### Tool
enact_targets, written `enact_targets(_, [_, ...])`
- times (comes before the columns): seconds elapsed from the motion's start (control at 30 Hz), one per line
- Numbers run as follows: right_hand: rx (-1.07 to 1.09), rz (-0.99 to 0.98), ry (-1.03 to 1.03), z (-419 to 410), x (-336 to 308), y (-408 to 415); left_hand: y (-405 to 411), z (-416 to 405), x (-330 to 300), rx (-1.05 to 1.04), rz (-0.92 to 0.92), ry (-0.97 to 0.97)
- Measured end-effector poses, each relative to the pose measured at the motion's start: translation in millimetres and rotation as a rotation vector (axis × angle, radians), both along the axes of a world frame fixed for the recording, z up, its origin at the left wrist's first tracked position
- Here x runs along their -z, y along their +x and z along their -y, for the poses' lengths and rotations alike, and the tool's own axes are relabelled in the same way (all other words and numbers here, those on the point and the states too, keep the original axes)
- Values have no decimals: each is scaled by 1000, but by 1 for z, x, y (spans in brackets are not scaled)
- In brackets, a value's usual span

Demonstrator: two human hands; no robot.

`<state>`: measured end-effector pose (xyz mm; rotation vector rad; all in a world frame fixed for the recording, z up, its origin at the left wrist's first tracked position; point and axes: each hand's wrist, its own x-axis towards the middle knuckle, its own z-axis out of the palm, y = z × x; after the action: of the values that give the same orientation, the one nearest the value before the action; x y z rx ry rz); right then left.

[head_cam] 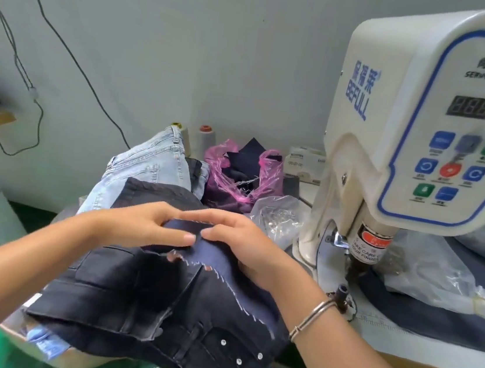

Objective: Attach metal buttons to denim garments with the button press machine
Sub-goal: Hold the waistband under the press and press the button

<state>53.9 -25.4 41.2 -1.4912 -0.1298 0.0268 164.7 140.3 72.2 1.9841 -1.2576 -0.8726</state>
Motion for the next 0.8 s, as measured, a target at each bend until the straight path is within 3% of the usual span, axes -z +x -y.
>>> enact_targets(0.13, [23, -99, -220, 19, 9, 9, 28, -15, -1, -258, 82, -38])
enact_targets(0.23, [173, -157, -511, 33, 7, 29, 58, -16, -8, -362, 209, -2])
enact_targets(0.33, [303, -144, -618, 37, 3, 55, 85, -12, -13, -435, 357, 75])
enact_targets(0.47, [266, -185, -753, 34, 15, 81, 104, -7, -6, -453, 583, 221])
enact_targets(0.7, [233, -263, -777, 34, 38, 88, 113, -9, -5, -417, 720, 346])
enact_targets(0.8, [217, -247, -926, 35, 38, 90, 116, -14, -10, -393, 803, 397])
